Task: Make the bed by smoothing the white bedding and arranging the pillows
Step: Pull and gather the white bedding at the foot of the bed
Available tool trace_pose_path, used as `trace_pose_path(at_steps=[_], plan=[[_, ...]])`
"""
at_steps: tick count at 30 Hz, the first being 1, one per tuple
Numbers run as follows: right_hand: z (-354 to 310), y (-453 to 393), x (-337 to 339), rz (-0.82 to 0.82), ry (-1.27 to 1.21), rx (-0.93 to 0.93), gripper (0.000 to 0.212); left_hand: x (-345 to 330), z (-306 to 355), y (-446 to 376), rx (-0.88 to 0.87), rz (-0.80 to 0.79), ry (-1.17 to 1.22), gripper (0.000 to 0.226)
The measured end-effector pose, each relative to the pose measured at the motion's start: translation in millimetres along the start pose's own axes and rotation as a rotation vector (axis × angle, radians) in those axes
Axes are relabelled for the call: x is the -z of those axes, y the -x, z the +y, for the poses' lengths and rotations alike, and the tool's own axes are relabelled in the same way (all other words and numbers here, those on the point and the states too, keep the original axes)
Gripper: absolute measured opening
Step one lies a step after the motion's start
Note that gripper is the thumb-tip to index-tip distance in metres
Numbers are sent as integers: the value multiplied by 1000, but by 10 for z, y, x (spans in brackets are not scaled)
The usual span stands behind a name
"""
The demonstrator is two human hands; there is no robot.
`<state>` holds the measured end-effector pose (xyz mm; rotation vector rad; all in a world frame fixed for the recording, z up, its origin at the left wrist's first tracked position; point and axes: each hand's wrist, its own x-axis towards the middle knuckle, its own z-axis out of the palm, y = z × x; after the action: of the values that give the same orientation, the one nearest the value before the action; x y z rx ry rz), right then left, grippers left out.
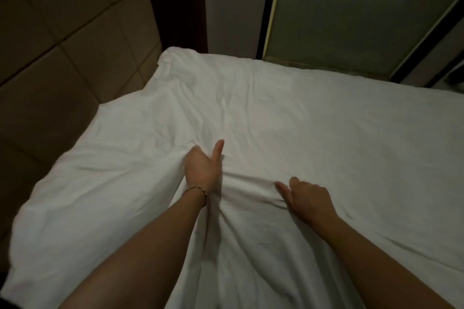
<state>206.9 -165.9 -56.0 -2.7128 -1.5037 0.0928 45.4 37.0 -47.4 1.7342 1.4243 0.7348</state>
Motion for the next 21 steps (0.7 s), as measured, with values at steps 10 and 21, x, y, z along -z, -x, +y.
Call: trace_pose_path(at_steps=[10, 21], plan=[[-280, -497, -1002, -184, 31, -205, 64, -590, -1083, -449, 187, -512, -23, 89], [-1175, 670, -919, 58, -156, -42, 68, 725, -1280, 485, -209, -60, -11, 24]])
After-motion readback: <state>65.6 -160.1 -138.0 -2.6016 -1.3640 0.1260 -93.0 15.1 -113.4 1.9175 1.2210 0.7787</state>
